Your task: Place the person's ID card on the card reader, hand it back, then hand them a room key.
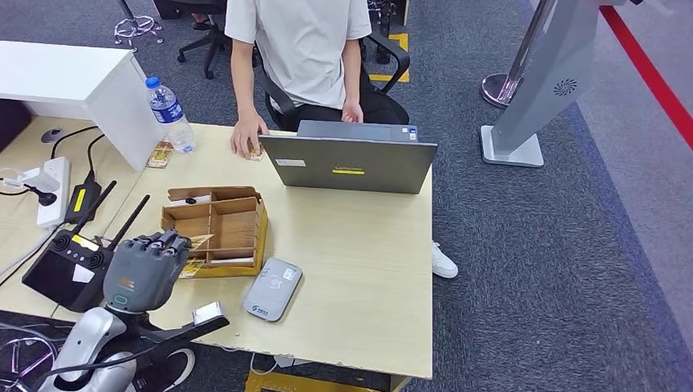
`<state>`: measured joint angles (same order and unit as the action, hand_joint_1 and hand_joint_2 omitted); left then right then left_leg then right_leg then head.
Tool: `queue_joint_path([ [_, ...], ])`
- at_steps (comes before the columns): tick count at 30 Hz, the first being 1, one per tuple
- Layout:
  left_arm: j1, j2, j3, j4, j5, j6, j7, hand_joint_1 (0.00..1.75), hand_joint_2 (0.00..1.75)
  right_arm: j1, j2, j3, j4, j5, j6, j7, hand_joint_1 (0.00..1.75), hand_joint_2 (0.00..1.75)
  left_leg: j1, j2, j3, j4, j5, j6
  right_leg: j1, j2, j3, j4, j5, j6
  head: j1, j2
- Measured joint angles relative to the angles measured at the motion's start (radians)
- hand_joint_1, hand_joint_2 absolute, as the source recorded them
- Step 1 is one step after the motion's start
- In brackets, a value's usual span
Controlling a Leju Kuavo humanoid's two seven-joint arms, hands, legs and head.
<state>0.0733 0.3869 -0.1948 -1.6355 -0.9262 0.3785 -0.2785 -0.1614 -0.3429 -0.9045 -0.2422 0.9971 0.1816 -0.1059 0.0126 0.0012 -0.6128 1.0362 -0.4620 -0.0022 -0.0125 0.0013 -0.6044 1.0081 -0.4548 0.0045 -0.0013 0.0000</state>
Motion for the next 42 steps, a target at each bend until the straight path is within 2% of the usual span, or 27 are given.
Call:
queue_joint_path([
  [3, 0.005, 0.019, 0.035, -0.049, 0.025, 0.008, -0.026, 1.75, 1.75, 0.002, -0.002, 0.000, 0.000, 0.003, 0.001, 0.001, 0.00, 0.00, 0.000, 0.000, 0.000, 0.000, 0.000, 0.000, 0.000, -0.001, 0.000, 0.000, 0.000, 0.000, 0.000, 0.000],
  [6, -0.061, 0.020, 0.054, -0.066, 0.031, 0.009, -0.036, 1.75, 1.75, -0.005, -0.001, 0.003, 0.000, 0.018, 0.005, 0.013, 0.00, 0.00, 0.000, -0.003, -0.001, 0.000, 0.002, 0.001, 0.000, -0.004, 0.000, 0.000, 0.000, 0.000, 0.000, 0.000],
  [9, -0.242, -0.006, 0.052, -0.018, -0.035, 0.033, -0.010, 1.75, 1.75, -0.043, 0.003, 0.022, 0.000, 0.055, 0.010, 0.045, 0.00, 0.00, 0.000, -0.007, -0.003, 0.000, 0.007, 0.001, 0.000, -0.007, -0.001, 0.000, 0.004, 0.001, 0.000, 0.000],
  [14, -0.601, -0.086, 0.017, 0.196, -0.186, 0.082, 0.056, 1.75, 1.75, -0.140, 0.024, 0.073, 0.002, 0.108, 0.017, 0.097, 0.00, 0.00, 0.000, -0.007, -0.004, 0.001, 0.014, 0.001, 0.000, -0.008, -0.003, 0.000, 0.012, 0.001, -0.001, 0.000],
  [19, -0.844, -0.160, -0.039, 0.419, -0.231, 0.069, 0.091, 1.75, 1.75, -0.200, 0.049, 0.111, 0.004, 0.132, 0.024, 0.119, 0.00, 0.00, 0.000, -0.006, -0.005, 0.001, 0.016, 0.001, 0.000, -0.006, -0.003, 0.000, 0.015, 0.001, 0.000, 0.000],
  [22, -0.927, -0.190, -0.063, 0.507, -0.234, 0.058, 0.101, 1.75, 1.75, -0.217, 0.058, 0.123, 0.005, 0.133, 0.031, 0.124, 0.00, 0.00, 0.000, -0.005, -0.005, 0.001, 0.016, 0.001, 0.000, -0.004, -0.004, 0.000, 0.016, 0.001, 0.000, 0.000],
  [27, -0.963, -0.206, -0.077, 0.566, -0.209, 0.057, 0.101, 1.75, 1.75, -0.222, 0.062, 0.129, 0.006, 0.132, 0.033, 0.125, 0.00, 0.00, 0.000, -0.005, -0.006, 0.001, 0.015, 0.001, 0.000, -0.004, -0.006, 0.000, 0.015, 0.000, 0.000, 0.000],
  [31, -0.966, -0.206, -0.078, 0.586, -0.184, 0.048, 0.099, 0.00, 1.75, -0.221, 0.063, 0.130, 0.006, 0.132, 0.033, 0.127, 0.00, 0.00, 0.000, -0.005, -0.007, 0.000, 0.015, 0.001, 0.000, -0.003, -0.007, 0.000, 0.014, 0.000, 0.000, 0.000],
  [42, -0.963, -0.190, -0.078, 0.621, -0.141, 0.025, 0.098, 0.00, 1.75, -0.219, 0.062, 0.130, 0.006, 0.132, 0.033, 0.122, 0.00, 0.00, 0.000, -0.005, -0.008, 0.001, 0.015, 0.001, 0.000, -0.003, -0.007, 0.000, 0.014, 0.000, 0.000, 0.000],
])
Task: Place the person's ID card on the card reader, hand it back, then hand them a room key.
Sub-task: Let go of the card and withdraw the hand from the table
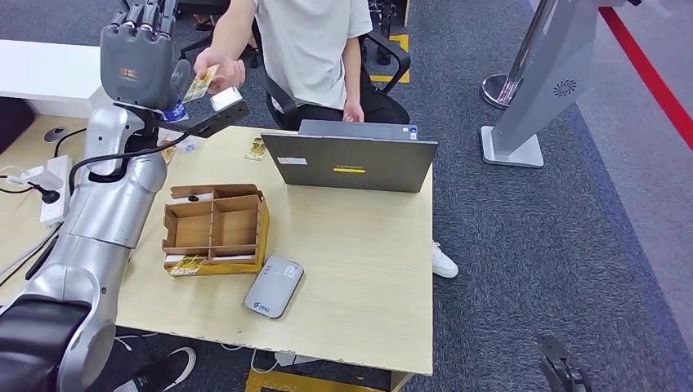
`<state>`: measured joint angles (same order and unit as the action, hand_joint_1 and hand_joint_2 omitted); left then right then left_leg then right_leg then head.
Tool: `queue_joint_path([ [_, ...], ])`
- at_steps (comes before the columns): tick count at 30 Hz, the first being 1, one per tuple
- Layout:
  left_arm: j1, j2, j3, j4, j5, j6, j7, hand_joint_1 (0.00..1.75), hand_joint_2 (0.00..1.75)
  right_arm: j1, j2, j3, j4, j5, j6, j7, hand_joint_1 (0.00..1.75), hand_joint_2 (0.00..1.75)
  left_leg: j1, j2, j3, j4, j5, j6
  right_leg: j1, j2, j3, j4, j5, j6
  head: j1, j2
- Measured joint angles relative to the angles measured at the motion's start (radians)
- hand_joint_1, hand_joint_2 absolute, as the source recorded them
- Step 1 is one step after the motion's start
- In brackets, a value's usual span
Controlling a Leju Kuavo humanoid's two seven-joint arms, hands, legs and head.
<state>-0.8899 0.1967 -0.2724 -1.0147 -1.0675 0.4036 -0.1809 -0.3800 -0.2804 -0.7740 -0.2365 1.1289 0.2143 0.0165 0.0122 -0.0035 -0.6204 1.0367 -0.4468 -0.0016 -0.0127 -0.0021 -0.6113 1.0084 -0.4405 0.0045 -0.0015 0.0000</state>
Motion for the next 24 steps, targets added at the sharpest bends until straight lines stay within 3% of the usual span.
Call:
queue_joint_path([
  [7, 0.020, 0.047, 0.002, 0.005, 0.067, -0.005, -0.038, 0.00, 1.75, 0.010, -0.001, 0.000, 0.000, -0.004, -0.001, -0.009, 0.00, 0.00, 0.000, 0.002, -0.001, 0.000, 0.000, 0.000, 0.000, 0.001, -0.001, 0.000, 0.000, 0.000, 0.000, 0.000],
  [13, 0.043, 0.184, 0.050, 0.013, 0.190, -0.016, -0.088, 0.00, 1.75, 0.027, -0.008, 0.000, 0.000, -0.005, -0.002, -0.019, 0.00, 0.00, 0.001, 0.006, -0.002, -0.001, 0.000, -0.001, 0.000, 0.005, -0.004, 0.002, -0.001, -0.001, 0.000, 0.000],
  [18, 0.033, 0.345, 0.188, 0.119, 0.336, -0.043, -0.197, 0.00, 1.75, 0.036, -0.018, 0.000, 0.000, -0.002, -0.001, -0.021, 0.00, 0.00, 0.001, 0.010, -0.002, -0.002, -0.001, -0.002, 0.000, 0.010, -0.006, 0.003, -0.001, -0.003, 0.000, 0.000],
  [24, 0.065, 0.486, 0.461, 0.342, 0.629, -0.219, -0.338, 0.00, 1.75, 0.040, -0.028, -0.004, 0.001, 0.002, 0.001, -0.029, 0.00, 0.00, 0.001, 0.012, -0.001, -0.003, -0.003, -0.004, 0.000, 0.011, -0.007, 0.003, -0.003, -0.005, 0.000, 0.000],
])
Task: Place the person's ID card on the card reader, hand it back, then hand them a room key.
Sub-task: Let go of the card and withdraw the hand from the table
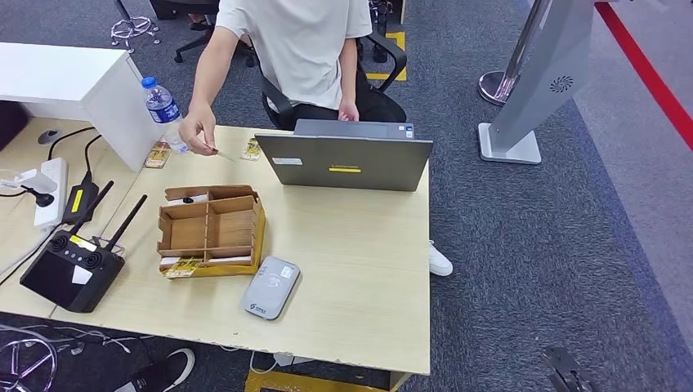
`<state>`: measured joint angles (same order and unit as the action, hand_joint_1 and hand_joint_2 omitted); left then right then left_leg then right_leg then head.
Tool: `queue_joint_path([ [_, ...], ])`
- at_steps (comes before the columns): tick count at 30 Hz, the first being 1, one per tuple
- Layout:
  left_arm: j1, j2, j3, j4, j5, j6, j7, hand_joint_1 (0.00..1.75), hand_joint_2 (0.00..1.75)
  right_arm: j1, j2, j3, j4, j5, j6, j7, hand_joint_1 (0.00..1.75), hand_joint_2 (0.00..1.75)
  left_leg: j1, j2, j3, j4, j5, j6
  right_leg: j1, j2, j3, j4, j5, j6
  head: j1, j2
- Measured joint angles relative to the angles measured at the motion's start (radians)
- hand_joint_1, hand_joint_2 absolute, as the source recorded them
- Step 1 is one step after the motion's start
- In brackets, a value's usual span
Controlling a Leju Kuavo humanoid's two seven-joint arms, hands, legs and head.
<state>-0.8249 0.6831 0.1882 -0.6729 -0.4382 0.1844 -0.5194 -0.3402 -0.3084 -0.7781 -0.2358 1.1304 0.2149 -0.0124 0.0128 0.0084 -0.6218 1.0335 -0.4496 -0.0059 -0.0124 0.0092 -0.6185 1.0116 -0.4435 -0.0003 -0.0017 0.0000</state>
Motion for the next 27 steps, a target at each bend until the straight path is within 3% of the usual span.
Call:
queue_joint_path([
  [4, 0.114, 0.030, 0.248, 0.145, 0.267, -0.082, -0.015, 0.00, 1.75, -0.001, -0.004, -0.003, 0.001, 0.012, 0.009, 0.000, 0.00, 0.00, -0.001, 0.000, 0.000, 0.000, -0.002, -0.001, -0.001, 0.000, 0.001, 0.000, -0.001, 0.000, 0.000, 0.000],
  [8, 0.297, 0.006, 0.561, 0.271, 0.612, -0.203, 0.085, 0.00, 1.75, -0.016, -0.004, -0.002, 0.004, 0.042, 0.025, 0.020, 0.00, 0.00, -0.001, 0.003, 0.002, -0.001, -0.004, -0.002, -0.001, 0.004, 0.001, -0.001, -0.003, 0.002, -0.001, 0.000],
  [11, 0.425, -0.053, 0.761, 0.334, 0.813, -0.276, 0.206, 0.00, 1.75, -0.044, -0.003, 0.004, 0.006, 0.065, 0.039, 0.039, 0.00, 0.00, -0.002, 0.003, 0.002, 0.000, -0.005, 0.000, -0.002, 0.003, 0.001, -0.002, -0.003, 0.002, -0.001, 0.000],
  [14, 0.519, -0.134, 0.914, 0.381, 0.904, -0.291, 0.281, 0.00, 1.75, -0.076, 0.000, 0.016, 0.009, 0.082, 0.050, 0.054, 0.00, 0.00, -0.002, 0.002, 0.001, 0.000, -0.006, 0.001, -0.002, 0.002, 0.002, -0.003, -0.004, 0.003, -0.001, 0.000],
  [19, 0.588, -0.223, 1.040, 0.416, 0.908, -0.285, 0.289, 0.00, 1.75, -0.107, 0.002, 0.024, 0.010, 0.089, 0.054, 0.055, 0.00, 0.00, -0.001, -0.004, 0.001, 0.001, -0.005, 0.002, -0.002, -0.004, 0.004, -0.003, -0.003, 0.003, 0.000, 0.000],
  [22, 0.606, -0.253, 1.068, 0.425, 0.886, -0.281, 0.281, 0.00, 0.44, -0.112, 0.004, 0.026, 0.010, 0.090, 0.053, 0.053, 0.00, 0.00, -0.001, -0.005, 0.001, 0.001, -0.005, 0.002, -0.002, -0.006, 0.004, -0.003, -0.003, 0.003, 0.000, 0.000],
  [23, 0.611, -0.262, 1.071, 0.427, 0.874, -0.283, 0.275, 0.00, 0.44, -0.112, 0.004, 0.026, 0.010, 0.091, 0.053, 0.052, 0.00, 0.00, -0.001, -0.006, 0.001, 0.001, -0.005, 0.002, -0.002, -0.006, 0.004, -0.003, -0.003, 0.003, 0.000, 0.000],
  [26, 0.617, -0.291, 1.072, 0.432, 0.820, -0.291, 0.256, 0.00, 1.75, -0.112, 0.005, 0.026, 0.010, 0.095, 0.055, 0.050, 0.00, 1.31, -0.001, -0.006, 0.001, 0.001, -0.005, 0.002, -0.002, -0.007, 0.004, -0.003, -0.003, 0.003, 0.000, 0.000],
  [27, 0.616, -0.304, 1.070, 0.433, 0.795, -0.289, 0.254, 0.00, 1.75, -0.113, 0.006, 0.027, 0.010, 0.099, 0.057, 0.049, 0.00, 1.75, -0.001, -0.006, 0.001, 0.001, -0.005, 0.002, -0.001, -0.007, 0.004, -0.003, -0.003, 0.003, 0.000, 0.000],
])
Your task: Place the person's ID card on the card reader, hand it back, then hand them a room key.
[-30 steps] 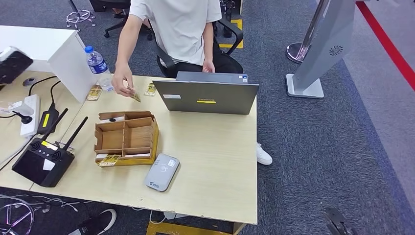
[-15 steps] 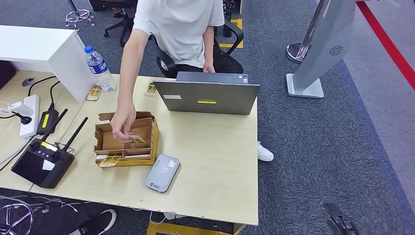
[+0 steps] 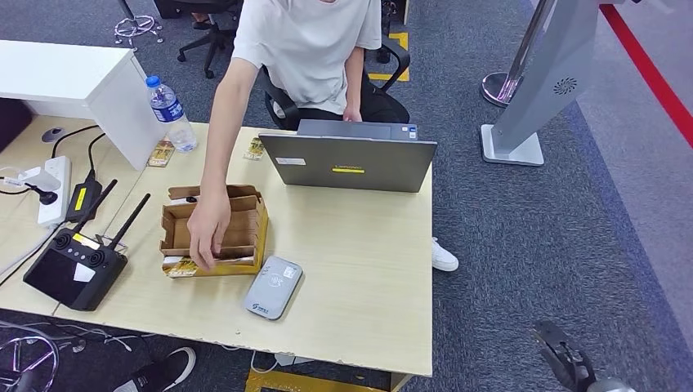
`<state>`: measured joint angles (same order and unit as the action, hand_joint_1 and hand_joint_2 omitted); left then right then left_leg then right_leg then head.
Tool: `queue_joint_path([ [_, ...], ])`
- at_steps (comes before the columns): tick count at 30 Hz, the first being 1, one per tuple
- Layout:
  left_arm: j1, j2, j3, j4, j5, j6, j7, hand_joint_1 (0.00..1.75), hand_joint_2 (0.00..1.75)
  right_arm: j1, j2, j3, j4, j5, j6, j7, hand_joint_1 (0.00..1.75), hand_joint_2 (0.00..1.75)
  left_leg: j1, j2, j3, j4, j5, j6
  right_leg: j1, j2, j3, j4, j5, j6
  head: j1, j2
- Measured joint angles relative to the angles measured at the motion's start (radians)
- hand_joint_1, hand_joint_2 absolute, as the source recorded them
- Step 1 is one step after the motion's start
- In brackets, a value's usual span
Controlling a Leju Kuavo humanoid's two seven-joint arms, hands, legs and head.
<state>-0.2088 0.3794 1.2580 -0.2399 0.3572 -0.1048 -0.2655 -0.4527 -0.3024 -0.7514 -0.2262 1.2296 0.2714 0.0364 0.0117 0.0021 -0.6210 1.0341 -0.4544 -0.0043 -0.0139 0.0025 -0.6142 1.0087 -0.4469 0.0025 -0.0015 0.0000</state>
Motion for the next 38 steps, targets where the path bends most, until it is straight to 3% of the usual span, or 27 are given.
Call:
queue_joint_path([
  [4, -0.006, -0.071, -0.053, 0.007, -0.167, 0.053, 0.025, 0.00, 1.75, -0.004, 0.006, 0.009, 0.000, 0.019, 0.015, -0.002, 0.00, 1.75, 0.000, 0.000, 0.000, 0.000, 0.000, 0.000, 0.000, 0.000, 0.000, 0.000, 0.000, 0.000, 0.000, 0.000],
  [13, 0.007, -0.253, -0.307, 0.021, -0.460, 0.116, 0.115, 0.00, 1.75, -0.013, 0.040, 0.053, 0.001, 0.007, 0.031, 0.022, 0.00, 1.75, -0.001, -0.001, 0.000, 0.000, 0.000, 0.001, -0.001, -0.001, 0.001, 0.000, 0.000, 0.000, 0.000, 0.000],
  [14, 0.014, -0.267, -0.342, 0.021, -0.468, 0.114, 0.121, 0.00, 1.31, -0.004, 0.047, 0.067, 0.001, -0.016, 0.029, 0.023, 0.00, 1.75, -0.001, -0.001, 0.000, 0.000, 0.000, 0.001, -0.001, -0.001, 0.001, 0.000, 0.000, 0.000, 0.000, 0.000],
  [17, 0.035, -0.292, -0.429, 0.021, -0.470, 0.114, 0.131, 0.00, 0.00, 0.031, 0.064, 0.108, -0.002, -0.094, 0.014, 0.023, 0.00, 0.44, 0.000, -0.001, 0.000, 0.000, 0.000, 0.000, -0.001, -0.001, 0.000, 0.000, 0.000, 0.001, 0.000, 0.000],
  [18, 0.042, -0.297, -0.452, 0.021, -0.469, 0.114, 0.134, 0.00, 0.00, 0.043, 0.068, 0.121, -0.004, -0.120, 0.008, 0.022, 0.00, 0.00, 0.000, -0.001, 0.000, 0.000, 0.000, 0.000, 0.000, -0.001, 0.000, 0.000, -0.001, 0.001, 0.000, 0.000],
  [31, 0.138, -0.332, -0.710, 0.002, -0.435, 0.114, 0.174, 0.00, 0.00, 0.213, 0.132, 0.307, -0.045, -0.468, -0.078, 0.004, 0.00, 0.00, 0.000, -0.001, 0.000, 0.000, -0.001, 0.000, 0.000, -0.001, 0.000, 0.000, -0.003, 0.001, 0.000, 0.000],
  [32, 0.145, -0.334, -0.729, -0.002, -0.433, 0.114, 0.176, 0.10, 0.00, 0.227, 0.138, 0.322, -0.049, -0.495, -0.085, 0.003, 0.00, 0.00, 0.000, -0.001, 0.000, 0.000, -0.001, 0.000, 0.000, -0.001, 0.000, 0.000, -0.003, 0.001, 0.000, 0.000],
  [35, 0.168, -0.340, -0.779, -0.014, -0.425, 0.113, 0.185, 1.41, 0.00, 0.269, 0.154, 0.366, -0.060, -0.574, -0.104, -0.001, 1.31, 0.00, 0.000, -0.001, 0.000, 0.000, -0.002, 0.001, 0.000, -0.001, 0.000, 0.000, -0.003, 0.001, 0.000, 0.000],
  [36, 0.175, -0.341, -0.796, -0.017, -0.423, 0.113, 0.188, 1.75, 0.00, 0.282, 0.160, 0.381, -0.064, -0.600, -0.110, -0.002, 1.75, 0.00, 0.000, -0.001, 0.000, 0.000, -0.002, 0.001, 0.000, -0.001, 0.000, 0.000, -0.004, 0.001, 0.000, 0.000],
  [38, 0.186, -0.344, -0.821, -0.024, -0.418, 0.113, 0.193, 1.75, 0.00, 0.302, 0.167, 0.401, -0.069, -0.638, -0.120, -0.003, 1.75, 0.00, 0.000, -0.001, 0.000, 0.000, -0.002, 0.001, 0.000, -0.001, 0.000, 0.000, -0.004, 0.001, 0.000, 0.000],
])
